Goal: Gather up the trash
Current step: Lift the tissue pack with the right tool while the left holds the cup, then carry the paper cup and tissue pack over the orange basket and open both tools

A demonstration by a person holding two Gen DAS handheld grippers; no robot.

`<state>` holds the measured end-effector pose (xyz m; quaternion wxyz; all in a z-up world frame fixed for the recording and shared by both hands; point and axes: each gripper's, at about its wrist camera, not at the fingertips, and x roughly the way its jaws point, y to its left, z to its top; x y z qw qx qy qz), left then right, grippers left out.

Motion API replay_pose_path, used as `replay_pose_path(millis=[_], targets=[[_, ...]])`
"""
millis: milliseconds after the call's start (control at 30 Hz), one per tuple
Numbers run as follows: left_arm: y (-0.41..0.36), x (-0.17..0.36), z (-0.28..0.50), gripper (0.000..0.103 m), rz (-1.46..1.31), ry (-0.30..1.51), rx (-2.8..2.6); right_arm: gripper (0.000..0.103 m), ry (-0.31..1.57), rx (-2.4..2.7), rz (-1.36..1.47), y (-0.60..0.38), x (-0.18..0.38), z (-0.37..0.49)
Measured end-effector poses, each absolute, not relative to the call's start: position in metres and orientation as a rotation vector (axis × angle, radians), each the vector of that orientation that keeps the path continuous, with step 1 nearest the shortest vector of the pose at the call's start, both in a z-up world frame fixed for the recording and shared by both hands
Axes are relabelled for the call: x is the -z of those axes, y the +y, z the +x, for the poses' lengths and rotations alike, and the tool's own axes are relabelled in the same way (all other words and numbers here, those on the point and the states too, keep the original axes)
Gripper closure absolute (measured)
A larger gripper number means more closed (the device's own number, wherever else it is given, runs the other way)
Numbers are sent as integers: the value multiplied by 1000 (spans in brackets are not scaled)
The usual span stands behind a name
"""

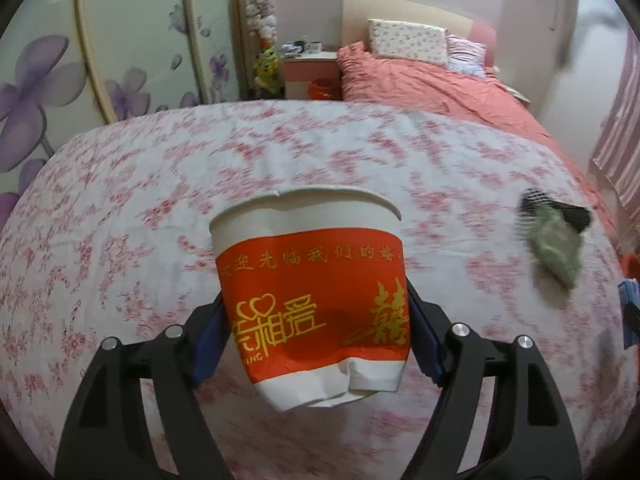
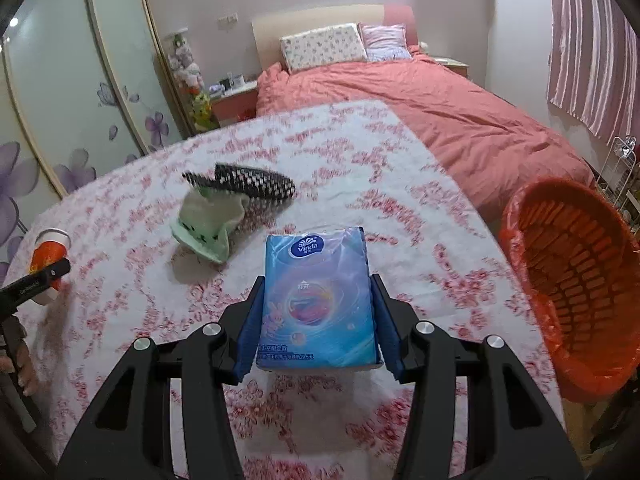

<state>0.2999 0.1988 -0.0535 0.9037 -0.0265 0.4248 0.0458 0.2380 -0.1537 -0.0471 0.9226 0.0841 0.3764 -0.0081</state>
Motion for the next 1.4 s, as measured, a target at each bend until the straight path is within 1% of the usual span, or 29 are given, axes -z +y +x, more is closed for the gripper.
replay_pose_path(millis=[333, 633, 933, 1167, 1400], targets=[[89, 6, 274, 28, -33, 800, 148, 52, 628, 68, 223, -201, 5, 197], [-28, -10, 258, 28, 1, 768, 398, 52, 518, 194, 287, -266, -14, 166], [-139, -1, 250, 28, 42, 785, 593, 52, 497, 300, 371, -330, 2, 158], [-219, 20, 252, 28, 101, 817, 697, 52, 486, 336, 439, -366, 16, 159], [-256, 40, 264, 28, 130, 847, 740, 52, 480, 340, 499, -392, 27, 164]])
